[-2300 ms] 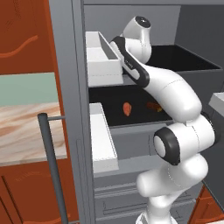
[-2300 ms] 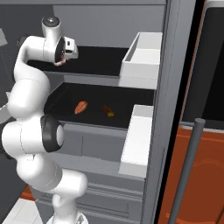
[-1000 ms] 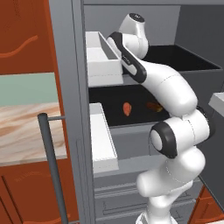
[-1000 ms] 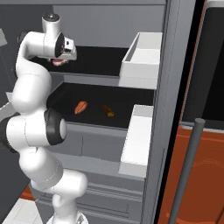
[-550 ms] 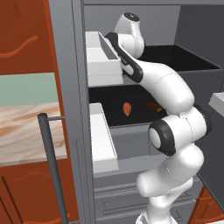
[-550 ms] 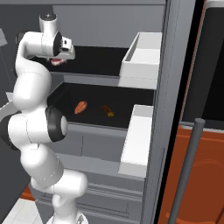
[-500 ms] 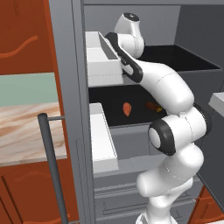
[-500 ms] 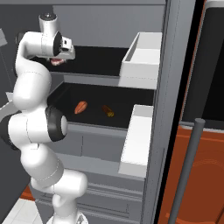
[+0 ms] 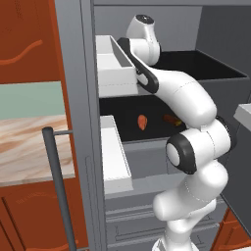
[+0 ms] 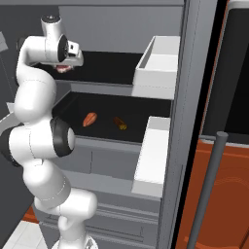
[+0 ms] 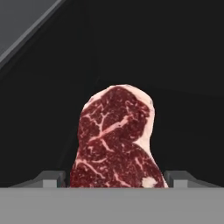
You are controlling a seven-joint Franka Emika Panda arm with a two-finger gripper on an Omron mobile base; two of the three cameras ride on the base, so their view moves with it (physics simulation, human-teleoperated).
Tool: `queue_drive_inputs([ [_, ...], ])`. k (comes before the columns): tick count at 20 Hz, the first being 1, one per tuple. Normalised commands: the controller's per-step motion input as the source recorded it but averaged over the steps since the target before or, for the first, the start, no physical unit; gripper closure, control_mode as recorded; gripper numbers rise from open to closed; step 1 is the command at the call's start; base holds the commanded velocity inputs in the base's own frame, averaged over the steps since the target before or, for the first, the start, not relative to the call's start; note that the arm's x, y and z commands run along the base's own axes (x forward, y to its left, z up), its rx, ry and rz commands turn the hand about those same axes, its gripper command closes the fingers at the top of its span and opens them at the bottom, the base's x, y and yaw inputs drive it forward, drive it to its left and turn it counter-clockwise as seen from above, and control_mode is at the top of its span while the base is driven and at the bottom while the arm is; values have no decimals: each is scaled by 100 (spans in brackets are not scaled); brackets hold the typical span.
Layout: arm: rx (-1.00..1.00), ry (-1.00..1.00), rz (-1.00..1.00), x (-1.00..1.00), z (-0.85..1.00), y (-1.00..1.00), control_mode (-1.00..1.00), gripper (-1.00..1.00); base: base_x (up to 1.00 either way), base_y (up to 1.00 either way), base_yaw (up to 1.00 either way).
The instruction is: Gather the sweet potatos from the fridge and place them on a tray on the dining counter. Then gather the steaks from the fridge and place them on the other tray.
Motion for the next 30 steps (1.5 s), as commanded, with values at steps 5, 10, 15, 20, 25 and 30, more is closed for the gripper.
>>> queue_drive_inputs([
  [5,-1,0,0,0,-48,0,-100,100,0,0,0],
  [10,0,0,0,0,-2,-1,-100,100,0,0,0],
  [15,0,0,0,0,11,-5,-100,100,0,0,0],
  [20,0,0,0,0,0,0,-100,100,0,0,0],
  [25,0,0,0,-7,0,-13,-100,100,0,0,0],
  [30,0,-6,0,-23,-2,-48,-100,100,0,0,0],
])
